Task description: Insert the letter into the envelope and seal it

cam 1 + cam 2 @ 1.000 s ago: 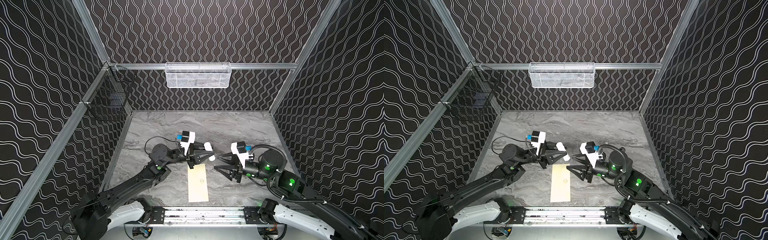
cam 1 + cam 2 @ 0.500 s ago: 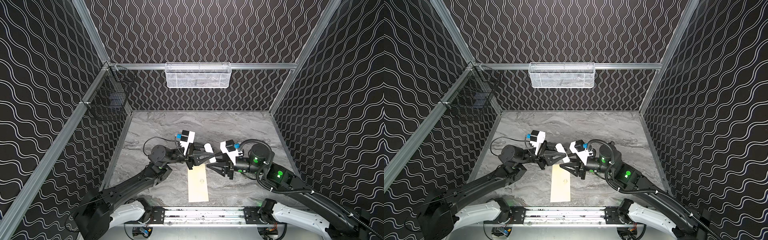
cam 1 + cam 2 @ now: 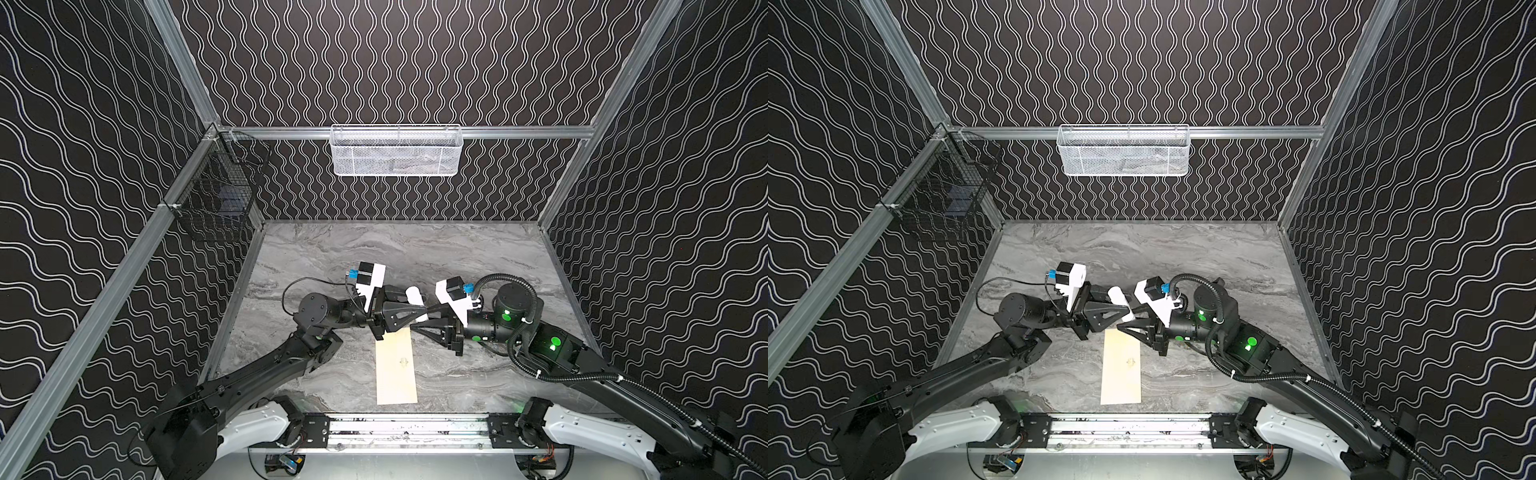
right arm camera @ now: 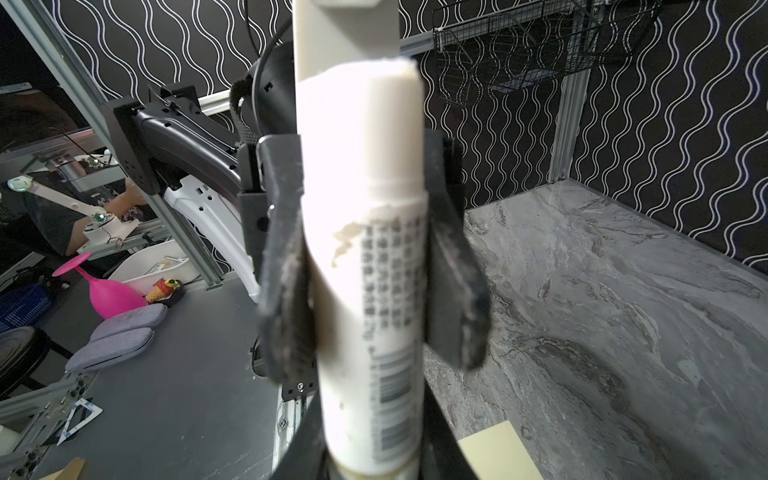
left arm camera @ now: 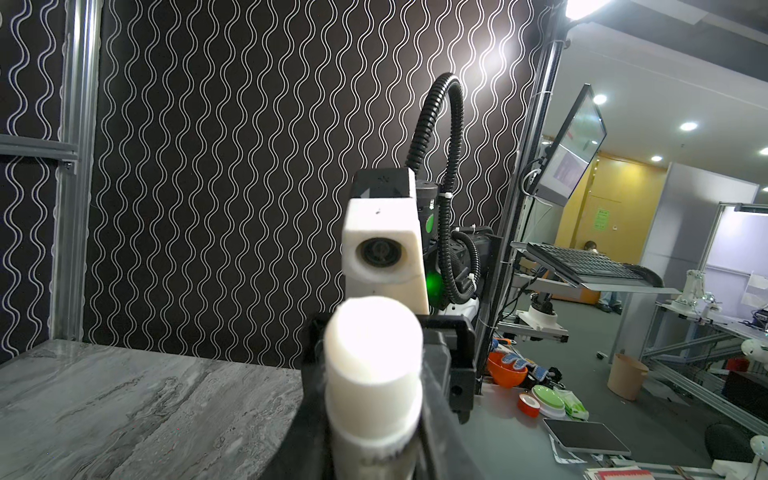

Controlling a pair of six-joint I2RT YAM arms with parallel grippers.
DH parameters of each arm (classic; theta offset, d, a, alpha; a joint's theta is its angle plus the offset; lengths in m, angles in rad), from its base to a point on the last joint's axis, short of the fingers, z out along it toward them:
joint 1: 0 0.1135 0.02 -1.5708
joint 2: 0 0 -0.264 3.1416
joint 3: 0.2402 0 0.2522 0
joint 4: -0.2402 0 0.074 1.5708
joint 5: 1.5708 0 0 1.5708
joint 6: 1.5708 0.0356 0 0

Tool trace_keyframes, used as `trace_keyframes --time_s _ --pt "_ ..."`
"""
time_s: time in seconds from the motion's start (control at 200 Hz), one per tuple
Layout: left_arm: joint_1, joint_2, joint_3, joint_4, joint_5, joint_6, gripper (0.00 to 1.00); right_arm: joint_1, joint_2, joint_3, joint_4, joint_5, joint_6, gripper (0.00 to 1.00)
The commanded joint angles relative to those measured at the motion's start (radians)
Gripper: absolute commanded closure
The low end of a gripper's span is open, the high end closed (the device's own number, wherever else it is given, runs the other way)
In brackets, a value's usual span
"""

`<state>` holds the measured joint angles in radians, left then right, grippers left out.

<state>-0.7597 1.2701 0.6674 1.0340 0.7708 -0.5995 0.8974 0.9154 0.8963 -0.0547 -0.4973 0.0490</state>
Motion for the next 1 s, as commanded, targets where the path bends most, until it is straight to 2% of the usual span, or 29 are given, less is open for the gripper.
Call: trace_keyframes --time_s 0.0,0.105,0.14,0.255,0.35,0.47,0.556,0.631,0.701,0.736,0.791,0.841,0.876,0.906,0.996 --pt "0.000 -0.005 -0.010 -0.087 -0.036 0.067 1.00 0.014 -0.015 0.015 0.053 0.050 0.059 0.92" --pt "0.000 -0.018 -0.016 -0.154 -0.085 0.110 1.00 0.075 -0.024 0.043 0.005 0.262 0.115 0.97" --pt "0.001 -0.024 -0.019 -0.179 -0.110 0.125 1.00 0.118 -0.022 0.059 -0.023 0.396 0.139 1.00" --pt "0.001 -0.025 -0.025 -0.196 -0.154 0.146 1.00 0.317 0.009 0.136 -0.147 0.913 0.206 1.00" --pt "0.001 -0.013 -0.026 -0.189 -0.175 0.145 1.00 0.427 0.075 0.206 -0.263 1.192 0.301 1.00" --pt "0.002 0.006 -0.031 -0.171 -0.200 0.133 1.00 0.538 0.155 0.257 -0.347 1.427 0.380 1.00" --pt "0.001 0.008 -0.039 -0.167 -0.216 0.139 1.00 0.581 0.189 0.277 -0.370 1.515 0.413 1.00" --pt "0.001 0.014 -0.045 -0.159 -0.226 0.141 1.00 0.595 0.200 0.287 -0.370 1.524 0.424 0.98" --pt "0.002 0.027 -0.048 -0.140 -0.227 0.128 1.00 0.596 0.195 0.285 -0.365 1.489 0.431 0.93" --pt "0.002 0.034 -0.048 -0.138 -0.225 0.124 1.00 0.597 0.186 0.276 -0.351 1.481 0.431 0.88" --pt "0.002 0.043 -0.047 -0.129 -0.210 0.120 1.00 0.596 0.159 0.248 -0.330 1.403 0.436 0.78" --pt "0.001 0.044 -0.042 -0.130 -0.190 0.121 1.00 0.594 0.108 0.195 -0.254 1.333 0.367 0.66" --pt "0.003 0.041 -0.037 -0.138 -0.174 0.122 1.00 0.587 0.056 0.142 -0.184 1.243 0.300 0.54" --pt "0.004 0.036 -0.031 -0.151 -0.161 0.127 1.00 0.566 0.002 0.077 -0.118 1.119 0.234 0.42" --pt "0.007 0.019 -0.001 -0.211 -0.092 0.150 1.00 0.453 -0.157 -0.062 -0.038 0.756 0.156 0.27"
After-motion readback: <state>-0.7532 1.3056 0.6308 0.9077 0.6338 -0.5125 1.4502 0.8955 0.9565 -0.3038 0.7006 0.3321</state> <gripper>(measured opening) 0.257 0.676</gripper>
